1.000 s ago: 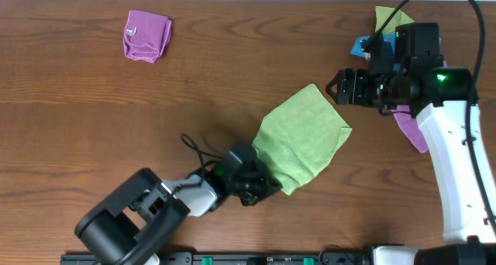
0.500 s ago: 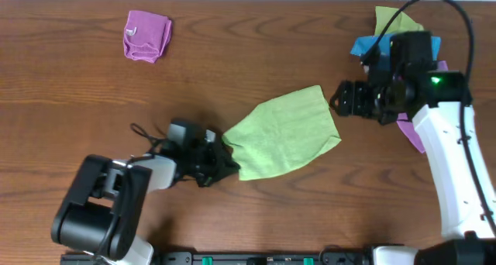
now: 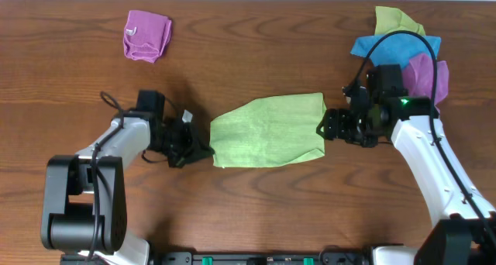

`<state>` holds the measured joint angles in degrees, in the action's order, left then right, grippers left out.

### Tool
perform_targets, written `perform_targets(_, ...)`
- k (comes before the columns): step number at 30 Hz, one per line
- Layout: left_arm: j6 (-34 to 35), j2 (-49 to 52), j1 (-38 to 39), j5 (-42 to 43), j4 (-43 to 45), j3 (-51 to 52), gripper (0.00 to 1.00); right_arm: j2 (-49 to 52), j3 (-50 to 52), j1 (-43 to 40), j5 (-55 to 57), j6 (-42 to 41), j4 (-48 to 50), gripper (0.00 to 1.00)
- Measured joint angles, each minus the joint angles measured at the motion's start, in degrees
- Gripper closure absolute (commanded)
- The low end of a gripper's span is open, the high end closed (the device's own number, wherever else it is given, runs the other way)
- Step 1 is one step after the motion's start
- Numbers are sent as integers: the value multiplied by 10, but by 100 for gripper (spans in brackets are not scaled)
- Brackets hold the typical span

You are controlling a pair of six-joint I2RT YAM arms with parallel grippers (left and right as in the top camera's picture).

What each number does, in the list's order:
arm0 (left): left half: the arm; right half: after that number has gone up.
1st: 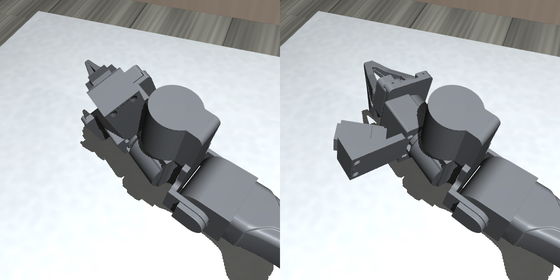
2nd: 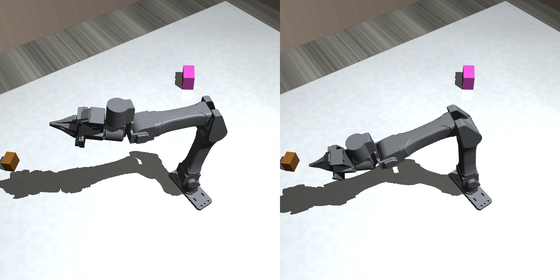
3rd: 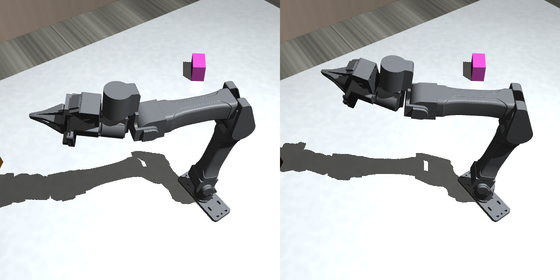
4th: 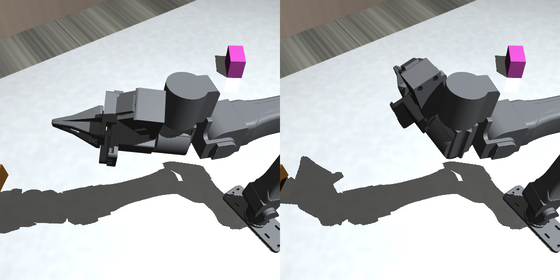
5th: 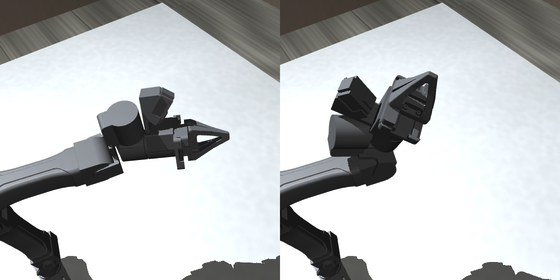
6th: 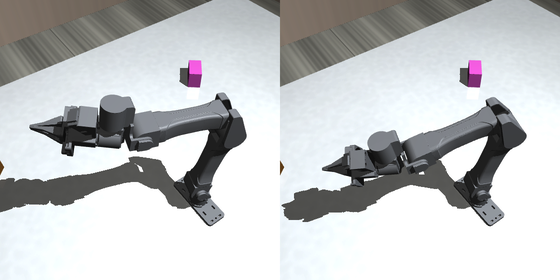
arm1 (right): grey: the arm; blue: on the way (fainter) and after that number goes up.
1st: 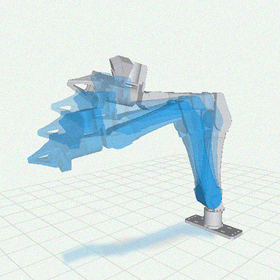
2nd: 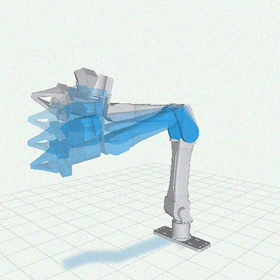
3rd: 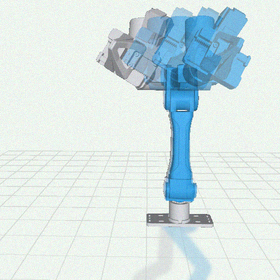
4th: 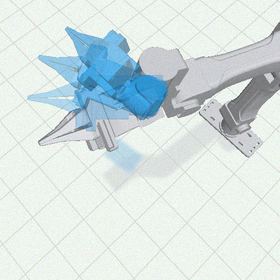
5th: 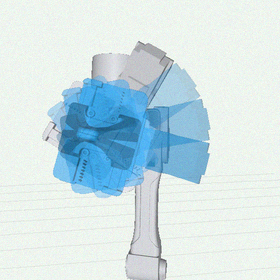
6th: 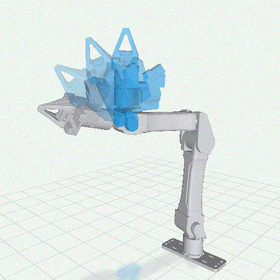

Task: Fold the cloth
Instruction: 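Grasp the left corner with the left gripper, right gripper grasps right corner, then hold both corners and stretch the cloth between the grippers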

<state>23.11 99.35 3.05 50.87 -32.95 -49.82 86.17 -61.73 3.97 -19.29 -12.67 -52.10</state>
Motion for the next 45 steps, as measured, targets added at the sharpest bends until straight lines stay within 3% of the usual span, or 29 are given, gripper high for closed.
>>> perform_targets(2, -19, 0, 0, -10, -5, -11, 65, 0, 0, 2, -3, -7, 8, 23)
perform_targets(3, -23, 0, 0, -16, -9, -13, 59, 0, 0, 4, -5, -10, 10, 23)
perform_targets(6, -35, 0, 0, -34, -27, -13, 46, 0, 0, 6, -14, -18, 13, 24)
perform_targets(9, -39, 0, 0, -61, -53, -13, 41, 0, 0, 6, -21, -21, 14, 24)
perform_targets(12, -41, 0, 0, -90, -65, -13, 24, 0, 0, 6, -24, -23, 14, 24)
perform_targets(14, -40, 0, -1, -107, -66, -13, 21, 0, 0, 6, -27, -23, 14, 25)
perform_targets(21, -20, 0, -3, -116, -22, 0, 20, 0, 0, 6, -33, -24, 15, 25)
perform_targets(34, 81, -25, -4, 27, 158, 109, 15, 0, 0, 6, -43, -33, 26, 25)
perform_targets(41, 145, -29, 32, 59, 280, 151, 14, 0, 0, 6, -55, -36, 34, 25)
perform_targets(42, 155, -29, 41, 57, 293, 154, 17, 0, 0, 6, -57, -37, 34, 26)
perform_targets(45, 176, -30, 68, 31, 318, 159, 40, 0, 0, 7, -64, -37, 34, 26)
